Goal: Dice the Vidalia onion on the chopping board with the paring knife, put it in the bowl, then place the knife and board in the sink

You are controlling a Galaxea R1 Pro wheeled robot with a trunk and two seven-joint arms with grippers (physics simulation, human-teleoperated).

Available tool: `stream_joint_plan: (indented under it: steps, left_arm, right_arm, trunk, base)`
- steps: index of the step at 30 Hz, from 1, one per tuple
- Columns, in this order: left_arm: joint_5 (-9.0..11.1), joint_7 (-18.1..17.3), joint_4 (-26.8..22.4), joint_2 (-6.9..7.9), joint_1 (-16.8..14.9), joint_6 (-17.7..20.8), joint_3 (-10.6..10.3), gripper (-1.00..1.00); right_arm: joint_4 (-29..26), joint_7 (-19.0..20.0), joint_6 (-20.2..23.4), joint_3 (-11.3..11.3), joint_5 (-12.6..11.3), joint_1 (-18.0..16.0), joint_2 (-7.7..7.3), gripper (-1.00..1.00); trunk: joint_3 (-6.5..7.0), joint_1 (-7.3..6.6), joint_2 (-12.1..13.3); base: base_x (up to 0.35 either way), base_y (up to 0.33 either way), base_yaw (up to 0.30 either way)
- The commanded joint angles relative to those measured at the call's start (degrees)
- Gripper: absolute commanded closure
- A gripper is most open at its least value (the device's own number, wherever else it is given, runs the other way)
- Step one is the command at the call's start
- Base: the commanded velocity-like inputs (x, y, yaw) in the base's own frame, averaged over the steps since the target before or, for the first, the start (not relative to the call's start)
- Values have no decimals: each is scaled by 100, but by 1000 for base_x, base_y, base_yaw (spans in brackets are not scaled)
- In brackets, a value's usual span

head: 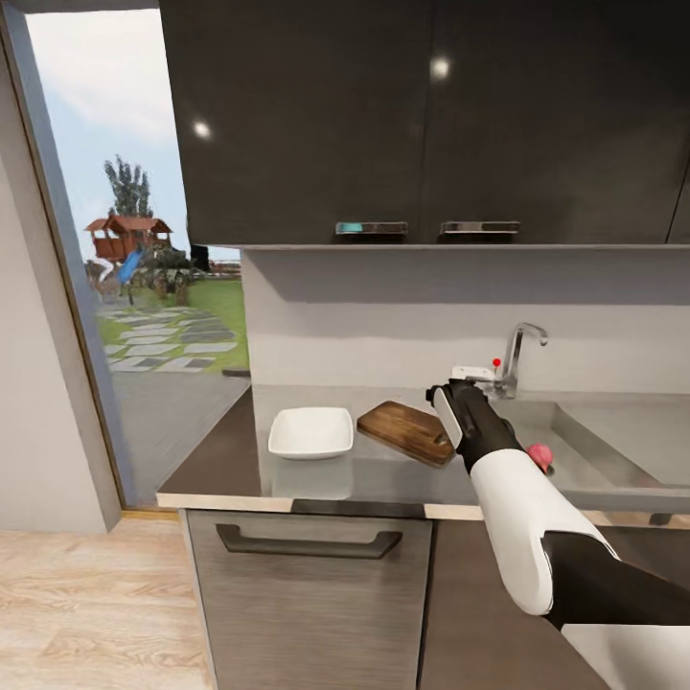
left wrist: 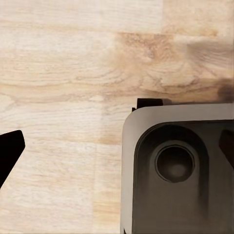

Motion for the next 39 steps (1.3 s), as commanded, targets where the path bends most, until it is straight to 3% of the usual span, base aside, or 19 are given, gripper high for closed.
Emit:
stream_joint_plan:
  steps: [1,9,22,39]
  left_arm:
    - [6,0,6,0,-3,-27,1,-100]
    - [6,-1,5,0,-3,-31,2,-100]
    - [6,-14,5,0,-3,-32,2,-100]
    - [-3,-37,14,1,-3,-32,-6,-100]
  right_arm:
    - [-4,1,30,-23,25,-3,7,-100]
    - [5,-170,26,-23,24,-3,11,-100]
    - [251,-297,-165,-19,16,-3,12,-100]
    - [559,-307,-415,-22,21,-3,13,-100]
  trunk:
    - [-6,0,-3]
    - [4,0,-3]
    - [73,0,-3]
    - [92,0,-3]
  base:
    - [18,0,0]
    - [6,0,-43]
    - [0,6,-186]
    - [0,169,-34]
